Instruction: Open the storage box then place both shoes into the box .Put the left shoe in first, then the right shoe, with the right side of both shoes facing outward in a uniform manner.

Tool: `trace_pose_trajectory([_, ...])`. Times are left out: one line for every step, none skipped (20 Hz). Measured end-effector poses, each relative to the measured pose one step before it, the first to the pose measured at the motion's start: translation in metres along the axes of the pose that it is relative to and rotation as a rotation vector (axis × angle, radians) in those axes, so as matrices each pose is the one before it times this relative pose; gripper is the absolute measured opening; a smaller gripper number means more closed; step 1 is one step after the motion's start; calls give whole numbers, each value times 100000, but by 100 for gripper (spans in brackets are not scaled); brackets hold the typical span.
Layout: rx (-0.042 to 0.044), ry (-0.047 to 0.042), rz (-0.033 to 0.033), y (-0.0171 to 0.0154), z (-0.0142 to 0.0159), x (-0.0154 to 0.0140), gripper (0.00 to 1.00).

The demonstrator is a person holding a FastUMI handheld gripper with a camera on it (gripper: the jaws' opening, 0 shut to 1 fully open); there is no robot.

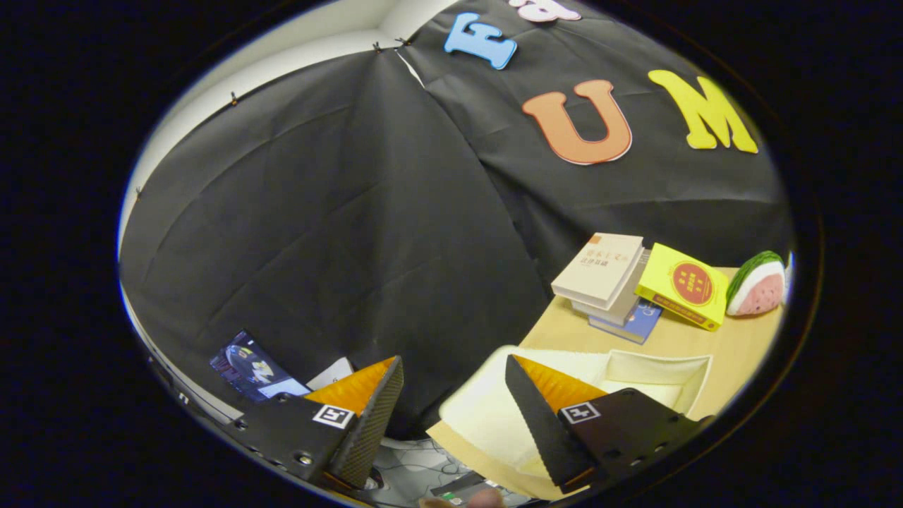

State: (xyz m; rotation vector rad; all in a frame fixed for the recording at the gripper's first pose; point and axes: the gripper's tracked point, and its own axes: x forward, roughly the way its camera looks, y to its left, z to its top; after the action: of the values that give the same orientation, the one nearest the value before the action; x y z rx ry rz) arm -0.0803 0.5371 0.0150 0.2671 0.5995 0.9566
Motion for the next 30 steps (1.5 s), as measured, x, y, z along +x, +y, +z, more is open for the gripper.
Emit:
trace_pose_trajectory([-1053, -2283, -1517, -471, 200, -464, 90])
trace_pose_trajectory([-1461, -2834, -1936, -816, 138, -556, 90])
trace_pose_trajectory([-1521, -2831, -2092, -968, 216, -736, 90])
trace_pose_trajectory([-1987, -2613, -1650, -983, 42, -897, 90])
trace_pose_trajectory([-1771, -3417, -1822, -1048, 306, -951, 90])
trace_pose_trajectory([-1505, -2541, -1968, -1192, 87, -1108, 90])
trace_pose_trajectory([-1467, -1872, -2600, -1478, -15, -1256, 90])
trace_pose_trajectory([-1376, -1435, -2687, -1631, -82, -1322, 90])
trace_pose_trajectory([-1833, -1436, -3238, -1862, 10, -1474, 90])
trace_pose_trajectory([-1939, -1366, -3492, -2075, 42, -1435, 90])
trace_pose_trajectory([-1941, -1497, -3154, -2115, 62, -1521, 90])
trace_pose_trajectory([-1345, -1833, -3628, -2135, 206, -1623, 90])
trace_pose_trajectory([-631, -1993, -3234, -2213, 203, -1496, 90])
trace_pose_trajectory([-395, -1986, -2924, -2197, 272, -1320, 90])
trace_pose_trajectory([10, -1797, -2861, -2171, 227, -1311, 90])
trace_pose_trajectory([-255, -1595, -1984, -2067, 25, -1180, 90])
trace_pose_trajectory([-161, -1877, -874, -1875, 125, -1023, 90])
trace_pose_trajectory([-703, -892, -1022, -2002, -68, -784, 90])
trace_pose_trajectory([-673, 854, -950, -2064, -564, -685, 90])
trace_pose_trajectory([-100, 1047, -879, -1674, -726, -500, 90])
trace_pose_trajectory([45, 1968, -1120, -1772, -944, -468, 90])
trace_pose_trajectory([855, 1840, -980, -1706, -1142, -354, 90])
trace_pose_trajectory([853, 1638, -1081, -1599, -1007, -373, 90])
trace_pose_trajectory([542, 1350, -1677, -1612, -1182, -218, 90])
trace_pose_trajectory([596, 962, -1795, -1548, -1142, -213, 90])
trace_pose_trajectory([310, 1490, -1650, -1416, -1239, 127, 90])
trace_pose_trajectory([61, 2525, -2035, -1179, -1601, -93, 90])
trace_pose_trajectory([388, 2780, -1988, -891, -1485, -239, 90])
trace_pose_trajectory([834, 2639, -2419, -1006, -1488, 145, 90])
trace_pose_trajectory([1467, 2706, -1964, -740, -1491, 313, 90])
